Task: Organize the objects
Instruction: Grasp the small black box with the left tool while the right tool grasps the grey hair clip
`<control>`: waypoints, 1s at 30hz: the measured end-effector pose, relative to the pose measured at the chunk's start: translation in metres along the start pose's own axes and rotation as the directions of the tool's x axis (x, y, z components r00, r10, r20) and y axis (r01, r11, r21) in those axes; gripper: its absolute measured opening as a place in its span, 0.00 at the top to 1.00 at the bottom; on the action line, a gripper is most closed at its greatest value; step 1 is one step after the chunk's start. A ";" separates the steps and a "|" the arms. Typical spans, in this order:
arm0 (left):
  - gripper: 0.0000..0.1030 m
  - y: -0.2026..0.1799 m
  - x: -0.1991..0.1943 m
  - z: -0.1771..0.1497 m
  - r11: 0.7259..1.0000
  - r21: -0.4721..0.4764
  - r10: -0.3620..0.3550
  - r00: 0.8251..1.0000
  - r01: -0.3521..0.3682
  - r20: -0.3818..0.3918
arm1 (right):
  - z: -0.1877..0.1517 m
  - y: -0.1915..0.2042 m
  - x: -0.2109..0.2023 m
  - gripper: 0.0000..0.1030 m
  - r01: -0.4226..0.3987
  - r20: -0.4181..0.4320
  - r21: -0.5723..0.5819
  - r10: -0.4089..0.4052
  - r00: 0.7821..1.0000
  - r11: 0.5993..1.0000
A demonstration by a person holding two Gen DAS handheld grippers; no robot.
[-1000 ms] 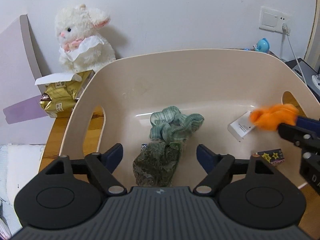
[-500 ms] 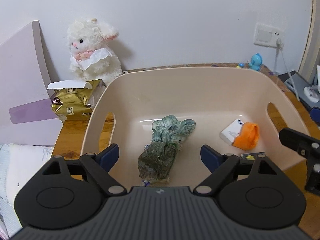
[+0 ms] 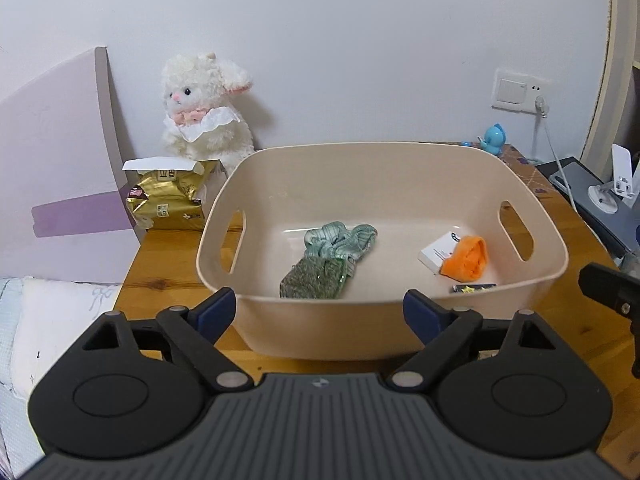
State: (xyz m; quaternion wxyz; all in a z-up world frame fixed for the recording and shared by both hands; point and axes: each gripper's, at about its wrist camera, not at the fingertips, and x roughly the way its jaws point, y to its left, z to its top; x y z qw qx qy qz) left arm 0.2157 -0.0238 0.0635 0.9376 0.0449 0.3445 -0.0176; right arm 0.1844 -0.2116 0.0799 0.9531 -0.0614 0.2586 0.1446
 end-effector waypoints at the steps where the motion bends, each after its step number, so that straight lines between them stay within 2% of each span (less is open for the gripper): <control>1: 0.10 -0.001 -0.003 -0.003 1.000 0.002 0.000 1.000 0.000 0.002 | -0.003 -0.001 -0.002 0.09 0.002 -0.003 -0.002 -0.002 1.000 1.000; 6: 0.07 -0.005 -0.011 -0.017 1.000 0.006 -0.004 1.000 0.004 0.003 | -0.020 -0.007 -0.010 0.04 0.010 -0.022 -0.003 -0.010 1.000 1.000; 13: 0.07 -0.016 -0.002 -0.046 1.000 0.012 -0.021 0.999 0.022 -0.047 | -0.047 -0.014 -0.002 0.00 0.025 -0.096 -0.015 -0.026 0.995 1.000; 26: 0.07 -0.034 0.046 -0.082 0.998 -0.009 -0.060 0.983 0.060 -0.172 | -0.088 -0.013 0.049 0.00 0.018 -0.258 -0.013 -0.021 0.966 1.000; 30: 0.07 -0.036 0.058 -0.085 0.998 -0.039 -0.060 0.986 0.055 -0.152 | -0.095 -0.014 0.064 0.00 0.019 -0.287 -0.006 -0.020 0.958 1.000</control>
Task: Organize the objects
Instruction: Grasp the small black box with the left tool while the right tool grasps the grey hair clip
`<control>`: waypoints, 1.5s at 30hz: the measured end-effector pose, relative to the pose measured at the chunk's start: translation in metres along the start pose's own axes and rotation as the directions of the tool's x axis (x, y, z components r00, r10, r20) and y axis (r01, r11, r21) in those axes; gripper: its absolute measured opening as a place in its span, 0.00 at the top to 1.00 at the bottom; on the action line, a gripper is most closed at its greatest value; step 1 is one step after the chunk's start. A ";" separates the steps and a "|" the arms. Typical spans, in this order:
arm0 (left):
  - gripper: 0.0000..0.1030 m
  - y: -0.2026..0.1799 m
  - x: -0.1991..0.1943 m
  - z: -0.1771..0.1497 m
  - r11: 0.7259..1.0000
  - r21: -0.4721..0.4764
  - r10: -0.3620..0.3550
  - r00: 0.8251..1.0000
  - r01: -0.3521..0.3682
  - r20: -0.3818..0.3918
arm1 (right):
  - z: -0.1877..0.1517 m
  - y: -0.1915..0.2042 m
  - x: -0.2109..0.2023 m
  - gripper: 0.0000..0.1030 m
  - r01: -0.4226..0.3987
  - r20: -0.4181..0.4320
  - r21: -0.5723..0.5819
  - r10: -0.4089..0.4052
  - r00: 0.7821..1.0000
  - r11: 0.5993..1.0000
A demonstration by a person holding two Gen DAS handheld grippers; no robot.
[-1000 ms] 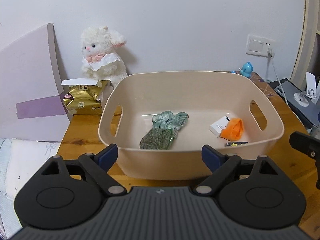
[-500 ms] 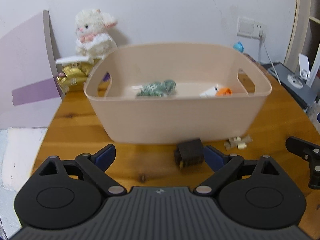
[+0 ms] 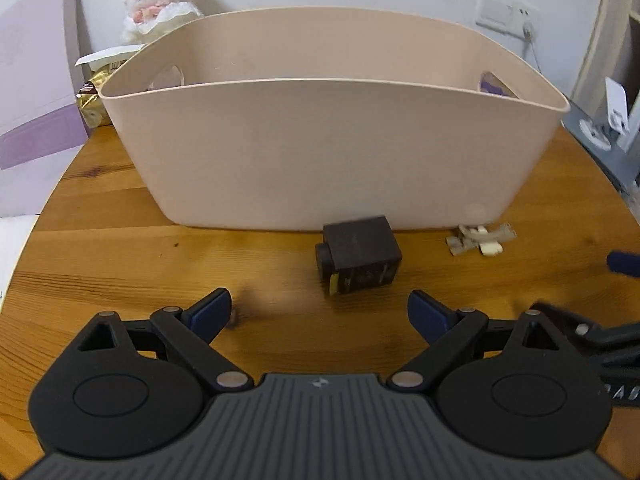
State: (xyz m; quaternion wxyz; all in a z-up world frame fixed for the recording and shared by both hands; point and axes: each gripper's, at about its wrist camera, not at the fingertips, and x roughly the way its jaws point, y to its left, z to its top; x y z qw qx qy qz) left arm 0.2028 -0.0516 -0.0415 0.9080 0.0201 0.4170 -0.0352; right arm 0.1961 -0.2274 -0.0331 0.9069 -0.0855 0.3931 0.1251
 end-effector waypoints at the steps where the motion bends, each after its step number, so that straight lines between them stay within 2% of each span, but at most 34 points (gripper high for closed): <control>1: 0.07 0.000 0.003 0.000 1.000 -0.005 0.001 1.000 0.000 0.006 | 0.000 0.000 0.004 0.00 -0.002 -0.006 0.004 0.002 1.000 1.000; 9: 0.07 0.001 0.024 0.004 0.999 -0.030 -0.020 1.000 0.021 0.013 | 0.007 0.000 0.028 0.00 -0.027 -0.022 0.066 0.029 0.999 0.997; 16: 0.07 0.008 0.031 0.007 1.000 -0.011 0.016 0.999 -0.016 0.040 | 0.018 0.012 0.042 0.00 -0.023 0.014 0.068 0.022 1.000 0.997; 27: 0.09 0.026 0.032 0.008 0.999 -0.035 0.028 0.998 -0.025 0.061 | 0.023 0.024 0.056 0.00 -0.003 0.079 0.094 -0.005 0.997 0.996; 30: 0.09 0.024 0.031 0.006 0.999 -0.033 0.035 0.997 -0.033 0.069 | 0.024 0.024 0.057 0.04 -0.008 0.083 0.096 0.000 0.997 0.995; 31: 0.11 0.024 0.030 0.006 0.999 -0.031 0.033 0.997 -0.031 0.072 | 0.025 0.024 0.057 0.11 -0.006 0.085 0.096 -0.002 0.996 0.995; 33: 0.22 0.022 0.028 0.007 0.999 -0.024 0.024 0.996 -0.023 0.082 | 0.026 0.027 0.055 0.19 -0.014 0.089 0.088 0.006 0.996 0.996; 35: 0.36 0.021 0.026 0.008 1.000 -0.014 0.012 0.996 -0.011 0.085 | 0.026 0.031 0.052 0.34 -0.021 0.092 0.071 0.014 0.996 0.997; 37: 0.47 0.020 0.024 0.009 1.000 -0.004 -0.001 0.997 0.001 0.082 | 0.025 0.036 0.048 0.47 -0.024 0.098 0.059 0.018 0.995 0.998; 38: 0.55 0.020 0.023 0.009 1.000 0.002 -0.008 0.997 0.008 0.080 | 0.024 0.039 0.046 0.47 -0.020 0.098 0.056 0.014 0.995 0.998; 45: 0.55 0.021 0.017 0.007 1.000 0.014 -0.022 0.998 0.021 0.061 | 0.012 0.040 0.034 0.48 -0.026 0.108 0.061 0.019 0.994 0.998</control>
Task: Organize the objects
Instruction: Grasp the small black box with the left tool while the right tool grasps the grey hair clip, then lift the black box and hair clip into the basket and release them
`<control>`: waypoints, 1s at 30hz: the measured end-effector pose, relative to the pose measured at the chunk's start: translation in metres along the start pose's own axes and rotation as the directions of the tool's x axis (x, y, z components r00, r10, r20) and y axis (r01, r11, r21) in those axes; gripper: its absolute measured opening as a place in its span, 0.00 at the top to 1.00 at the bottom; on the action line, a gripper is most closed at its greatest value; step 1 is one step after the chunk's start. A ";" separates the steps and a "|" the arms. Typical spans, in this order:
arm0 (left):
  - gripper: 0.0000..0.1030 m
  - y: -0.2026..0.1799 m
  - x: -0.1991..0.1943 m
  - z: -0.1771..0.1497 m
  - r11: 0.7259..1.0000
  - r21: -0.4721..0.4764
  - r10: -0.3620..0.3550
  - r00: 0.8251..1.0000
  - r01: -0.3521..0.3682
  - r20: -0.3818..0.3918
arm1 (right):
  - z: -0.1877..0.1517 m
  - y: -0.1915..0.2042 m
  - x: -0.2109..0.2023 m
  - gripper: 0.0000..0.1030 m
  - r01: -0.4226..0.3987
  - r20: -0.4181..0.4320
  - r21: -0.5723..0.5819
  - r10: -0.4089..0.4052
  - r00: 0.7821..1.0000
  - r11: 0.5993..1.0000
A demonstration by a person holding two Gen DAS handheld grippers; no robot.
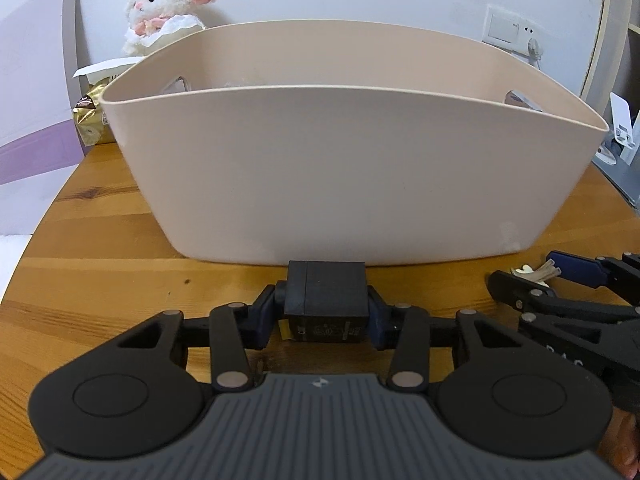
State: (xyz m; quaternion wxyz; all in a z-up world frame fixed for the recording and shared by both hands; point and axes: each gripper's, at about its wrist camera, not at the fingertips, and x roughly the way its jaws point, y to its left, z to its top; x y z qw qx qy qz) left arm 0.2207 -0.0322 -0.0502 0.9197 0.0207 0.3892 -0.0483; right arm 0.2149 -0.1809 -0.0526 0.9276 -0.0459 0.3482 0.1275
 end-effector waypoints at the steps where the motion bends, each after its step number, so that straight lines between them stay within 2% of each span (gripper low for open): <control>1: 0.55 0.000 -0.001 0.000 1.000 -0.003 0.000 1.000 0.000 -0.004 | -0.001 -0.001 -0.002 0.48 -0.002 -0.003 -0.001 0.002 1.000 1.000; 5: 0.55 0.002 -0.010 -0.005 1.000 -0.007 -0.009 1.000 0.009 -0.009 | -0.004 -0.002 -0.016 0.50 -0.008 0.005 -0.001 0.008 1.000 1.000; 17: 0.55 0.015 -0.059 -0.024 0.999 0.018 0.028 0.998 -0.029 0.058 | -0.009 -0.002 -0.075 0.50 -0.039 0.073 -0.035 0.041 0.996 0.999; 24: 0.55 0.017 -0.096 -0.026 0.999 0.037 0.028 0.994 -0.032 0.106 | -0.006 -0.005 -0.127 0.50 -0.047 0.158 -0.073 0.058 0.986 0.996; 30: 0.55 0.014 -0.122 -0.017 0.998 0.059 0.016 0.988 -0.025 0.155 | 0.004 -0.008 -0.156 0.50 -0.046 0.234 -0.075 0.063 0.970 0.996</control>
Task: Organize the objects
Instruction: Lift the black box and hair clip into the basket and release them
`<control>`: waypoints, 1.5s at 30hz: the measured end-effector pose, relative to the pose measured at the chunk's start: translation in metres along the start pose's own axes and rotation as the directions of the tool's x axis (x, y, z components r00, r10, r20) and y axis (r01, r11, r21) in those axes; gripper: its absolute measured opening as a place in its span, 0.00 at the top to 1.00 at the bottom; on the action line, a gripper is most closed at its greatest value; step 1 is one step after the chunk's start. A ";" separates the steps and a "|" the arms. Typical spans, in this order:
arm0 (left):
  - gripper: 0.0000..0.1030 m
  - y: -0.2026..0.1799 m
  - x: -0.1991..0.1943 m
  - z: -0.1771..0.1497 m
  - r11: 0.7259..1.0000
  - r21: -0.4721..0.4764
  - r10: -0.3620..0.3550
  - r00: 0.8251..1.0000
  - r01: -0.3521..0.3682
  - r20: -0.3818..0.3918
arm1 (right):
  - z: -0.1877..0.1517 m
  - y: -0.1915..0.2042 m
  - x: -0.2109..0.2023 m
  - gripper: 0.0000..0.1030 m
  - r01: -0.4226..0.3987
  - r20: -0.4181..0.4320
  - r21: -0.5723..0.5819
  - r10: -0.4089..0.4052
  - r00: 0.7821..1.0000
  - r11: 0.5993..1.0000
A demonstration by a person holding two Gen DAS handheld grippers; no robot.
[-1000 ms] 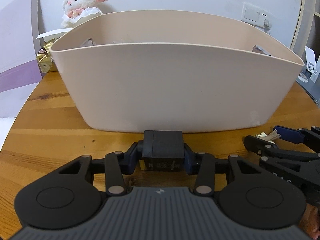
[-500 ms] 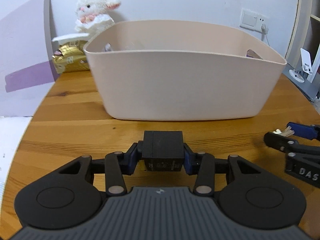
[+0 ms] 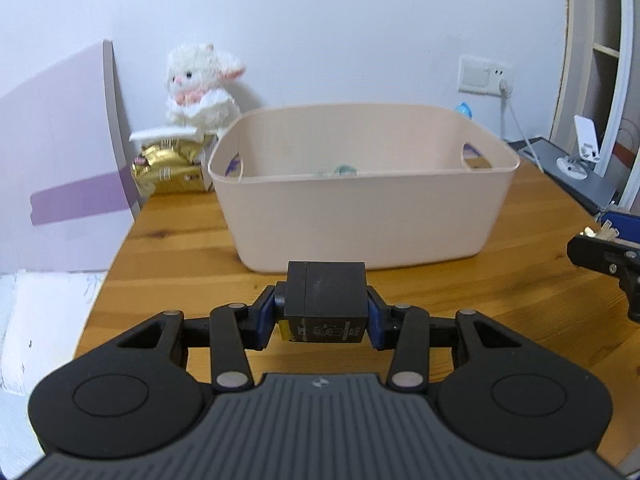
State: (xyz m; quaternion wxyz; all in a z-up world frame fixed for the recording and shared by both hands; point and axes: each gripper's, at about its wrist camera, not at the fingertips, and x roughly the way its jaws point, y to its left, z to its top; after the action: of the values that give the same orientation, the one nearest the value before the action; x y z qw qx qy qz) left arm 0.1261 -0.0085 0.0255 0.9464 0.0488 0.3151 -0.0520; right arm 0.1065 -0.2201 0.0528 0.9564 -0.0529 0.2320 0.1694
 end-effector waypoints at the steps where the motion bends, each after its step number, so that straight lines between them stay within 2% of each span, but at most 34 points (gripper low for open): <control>1: 0.55 0.000 -0.004 0.003 1.000 0.000 -0.004 1.000 0.004 0.008 | 0.004 -0.001 -0.003 0.50 0.000 0.015 0.003 0.000 1.000 1.000; 12: 0.55 0.004 -0.022 0.042 1.000 0.004 -0.009 0.995 0.009 0.098 | 0.042 -0.002 -0.017 0.50 0.005 0.137 0.012 -0.006 0.991 1.000; 18: 0.55 0.011 -0.009 0.062 1.000 0.008 -0.002 0.993 0.001 0.117 | 0.065 -0.002 -0.006 0.50 0.009 0.179 0.020 -0.013 0.984 1.000; 25: 0.55 0.018 0.025 0.087 1.000 0.004 0.018 0.994 -0.018 0.107 | 0.087 0.001 0.031 0.50 0.018 0.176 0.018 -0.021 0.984 1.000; 30: 0.55 0.018 0.060 0.103 0.999 0.014 0.037 0.996 -0.038 0.076 | 0.099 0.001 0.065 0.50 0.028 0.156 0.033 -0.033 0.987 0.999; 36: 0.55 0.017 0.106 0.116 0.998 0.018 0.052 0.999 -0.052 0.002 | 0.105 0.002 0.106 0.50 0.053 0.109 0.032 -0.056 0.993 0.998; 41: 0.55 0.016 0.140 0.117 0.997 0.027 0.068 0.994 -0.066 -0.081 | 0.101 0.004 0.142 0.50 0.057 0.029 0.021 -0.058 0.998 0.998; 45: 0.55 0.015 0.160 0.113 0.995 0.042 0.092 0.985 -0.087 -0.146 | 0.092 0.006 0.171 0.50 0.044 -0.066 0.010 -0.044 0.997 0.999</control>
State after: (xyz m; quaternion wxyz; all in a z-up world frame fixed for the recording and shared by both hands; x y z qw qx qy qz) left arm 0.3219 -0.0183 0.0201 0.9208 0.0833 0.3809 -0.0112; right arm 0.2865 -0.1462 0.0554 0.9520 -0.0582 0.2632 0.1452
